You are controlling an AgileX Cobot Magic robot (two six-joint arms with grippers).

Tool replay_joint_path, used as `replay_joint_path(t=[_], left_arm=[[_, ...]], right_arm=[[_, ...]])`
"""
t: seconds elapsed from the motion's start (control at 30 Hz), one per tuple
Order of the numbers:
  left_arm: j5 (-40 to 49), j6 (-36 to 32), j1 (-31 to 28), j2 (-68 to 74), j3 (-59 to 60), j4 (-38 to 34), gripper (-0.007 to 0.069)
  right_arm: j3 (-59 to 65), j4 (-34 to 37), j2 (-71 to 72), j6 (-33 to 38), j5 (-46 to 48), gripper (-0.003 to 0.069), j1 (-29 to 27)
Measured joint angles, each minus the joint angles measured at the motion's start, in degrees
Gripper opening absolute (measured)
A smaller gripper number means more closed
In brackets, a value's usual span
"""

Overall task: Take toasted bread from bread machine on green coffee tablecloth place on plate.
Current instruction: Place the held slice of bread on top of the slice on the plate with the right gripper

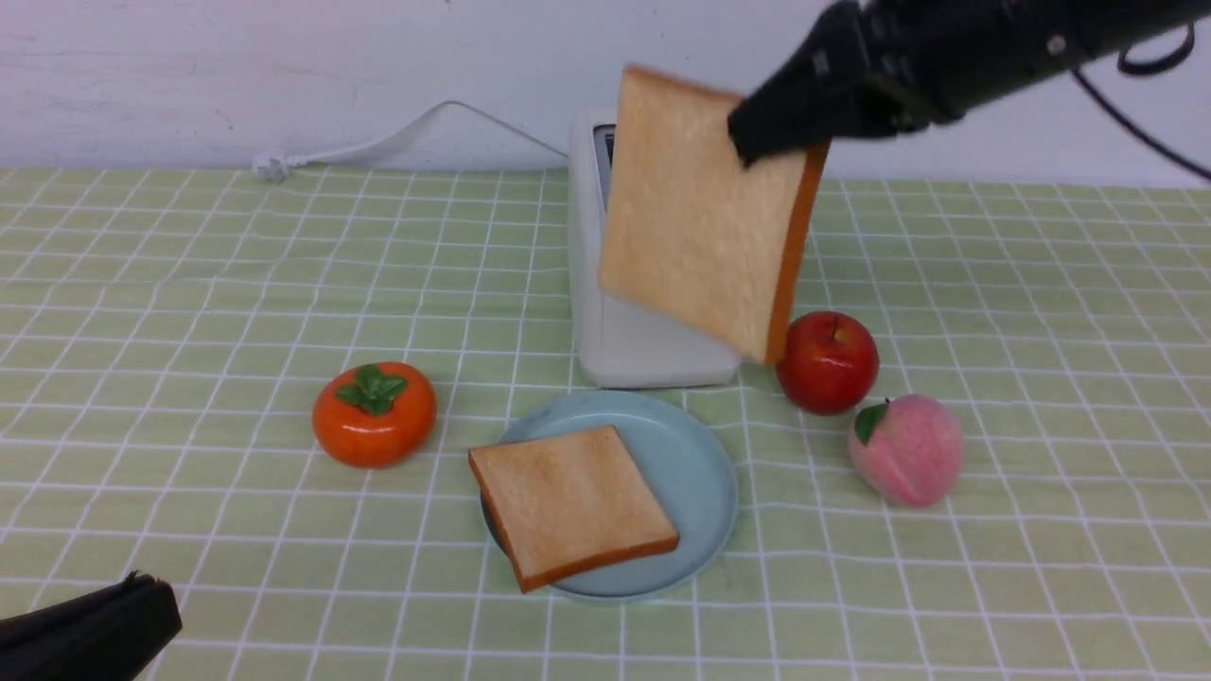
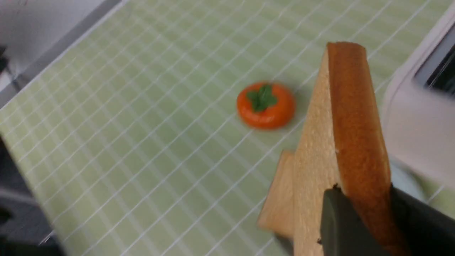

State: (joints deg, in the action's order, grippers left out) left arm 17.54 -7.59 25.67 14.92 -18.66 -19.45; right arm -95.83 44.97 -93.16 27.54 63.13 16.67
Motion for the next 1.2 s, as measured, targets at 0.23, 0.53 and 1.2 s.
replay_joint_path(t=[0.23, 0.53, 1.2], left_arm=[[-0.1, 0.0, 0.0, 0.0, 0.1, -0.2, -0.0013], [-0.1, 0.0, 0.0, 0.0, 0.1, -0.3, -0.0013], [-0.1, 0.0, 0.0, 0.0, 0.2, -0.7, -0.0013]], right_arm=[[17.4, 16.3, -3.0, 8.9, -7.3, 0.0134, 0.7], [19.4, 33.5, -14.5, 21.0, -14.8, 0.0132, 2.1], [19.4, 11.9, -15.0, 8.1, -23.4, 0.0577, -0.5]])
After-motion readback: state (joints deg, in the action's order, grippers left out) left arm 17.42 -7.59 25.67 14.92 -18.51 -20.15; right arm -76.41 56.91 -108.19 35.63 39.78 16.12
